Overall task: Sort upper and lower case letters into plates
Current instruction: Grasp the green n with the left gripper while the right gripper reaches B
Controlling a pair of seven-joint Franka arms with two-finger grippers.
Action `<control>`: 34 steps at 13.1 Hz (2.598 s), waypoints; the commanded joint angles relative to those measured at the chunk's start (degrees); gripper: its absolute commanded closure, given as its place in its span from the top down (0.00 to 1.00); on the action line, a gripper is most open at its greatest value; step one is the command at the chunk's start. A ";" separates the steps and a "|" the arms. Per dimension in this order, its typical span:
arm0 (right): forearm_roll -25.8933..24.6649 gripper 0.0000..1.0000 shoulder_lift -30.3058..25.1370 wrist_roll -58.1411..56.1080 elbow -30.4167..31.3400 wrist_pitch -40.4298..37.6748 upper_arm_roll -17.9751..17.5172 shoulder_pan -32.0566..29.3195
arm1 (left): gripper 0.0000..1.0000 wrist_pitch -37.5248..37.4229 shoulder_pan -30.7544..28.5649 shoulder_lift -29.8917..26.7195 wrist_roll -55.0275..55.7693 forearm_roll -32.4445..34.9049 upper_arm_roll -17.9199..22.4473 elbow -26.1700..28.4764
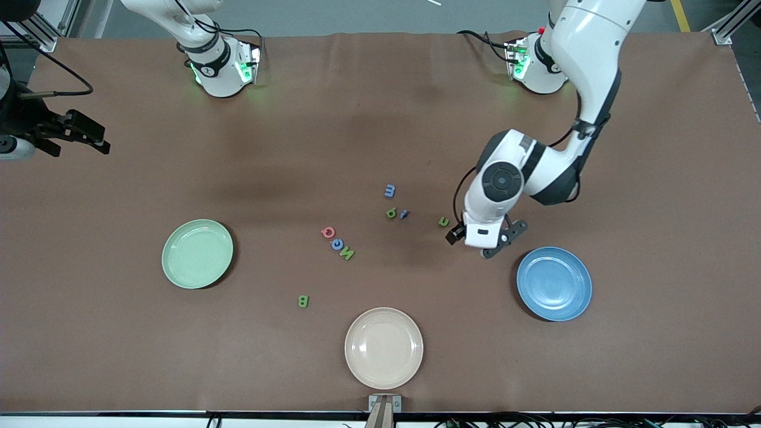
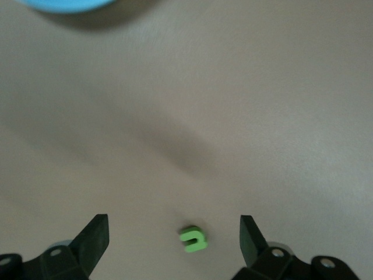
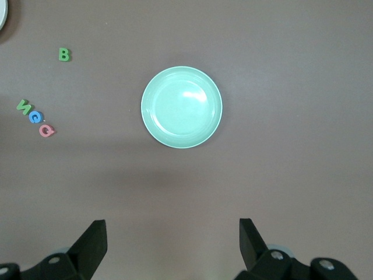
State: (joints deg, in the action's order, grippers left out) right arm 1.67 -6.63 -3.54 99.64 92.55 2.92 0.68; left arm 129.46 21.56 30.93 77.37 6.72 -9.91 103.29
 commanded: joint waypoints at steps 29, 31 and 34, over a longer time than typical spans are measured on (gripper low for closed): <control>-0.09 0.95 61.03 38.96 -28.97 38.05 0.15 27.10 | 0.00 12.32 -3.25 -0.16 11.01 8.66 0.59 3.78; -0.09 0.94 62.26 38.78 -29.68 38.49 0.15 26.75 | 0.00 7.93 -7.39 -0.26 0.46 8.57 0.51 0.27; -0.09 0.89 63.76 38.52 -30.46 40.51 0.15 26.48 | 0.01 6.06 -15.73 0.36 -19.12 8.57 0.59 -2.38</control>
State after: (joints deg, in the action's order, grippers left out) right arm 2.40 55.25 34.46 71.58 132.62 3.11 27.38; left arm 136.81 9.99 30.86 67.90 14.44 -8.78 102.24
